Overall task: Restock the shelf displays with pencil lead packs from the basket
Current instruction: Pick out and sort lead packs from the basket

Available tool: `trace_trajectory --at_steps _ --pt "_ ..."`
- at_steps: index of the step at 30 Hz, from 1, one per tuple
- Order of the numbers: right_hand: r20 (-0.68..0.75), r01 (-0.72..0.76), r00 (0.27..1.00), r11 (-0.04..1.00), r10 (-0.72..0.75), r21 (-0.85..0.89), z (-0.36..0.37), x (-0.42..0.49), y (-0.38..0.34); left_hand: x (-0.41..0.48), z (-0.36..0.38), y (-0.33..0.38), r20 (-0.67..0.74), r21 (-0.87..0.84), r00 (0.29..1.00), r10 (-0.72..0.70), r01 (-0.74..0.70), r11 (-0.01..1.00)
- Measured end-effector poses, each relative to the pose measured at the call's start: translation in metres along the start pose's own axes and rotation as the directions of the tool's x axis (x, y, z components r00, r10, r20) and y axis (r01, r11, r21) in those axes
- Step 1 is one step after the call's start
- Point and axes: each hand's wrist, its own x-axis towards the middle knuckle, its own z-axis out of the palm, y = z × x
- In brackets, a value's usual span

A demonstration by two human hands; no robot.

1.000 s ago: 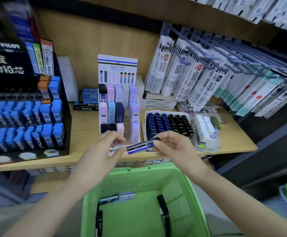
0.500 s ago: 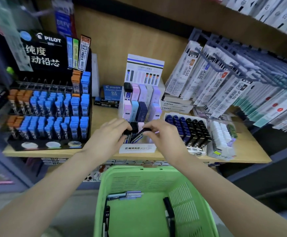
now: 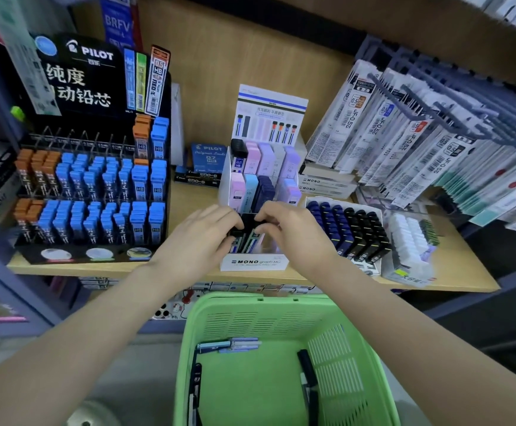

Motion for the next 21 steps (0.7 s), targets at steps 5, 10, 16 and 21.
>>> trace_trajectory --at_steps 5,10,16,21 --pt "-0.017 0.066 0.998 0.998 -0.066 0.0 0.011 -0.004 0.004 0.0 0.0 0.001 0.004 0.02 1.0 -0.009 0.009 1.0" --pt "-0.108 0.073 0.991 0.995 -0.08 -0.061 0.023 -0.009 0.008 -0.003 0.003 0.002 -0.014 0.085 1.0 0.023 -0.021 0.996" --pt "-0.332 0.19 0.91 0.961 -0.249 -0.201 0.041 -0.043 0.015 -0.055 0.012 0.011 -0.109 0.109 0.992 -0.064 0.076 0.991" --pt "-0.031 0.176 0.984 0.983 -0.178 -0.05 0.099 -0.106 0.043 -0.117 0.059 0.008 0.068 0.01 0.953 -0.296 0.296 0.955"
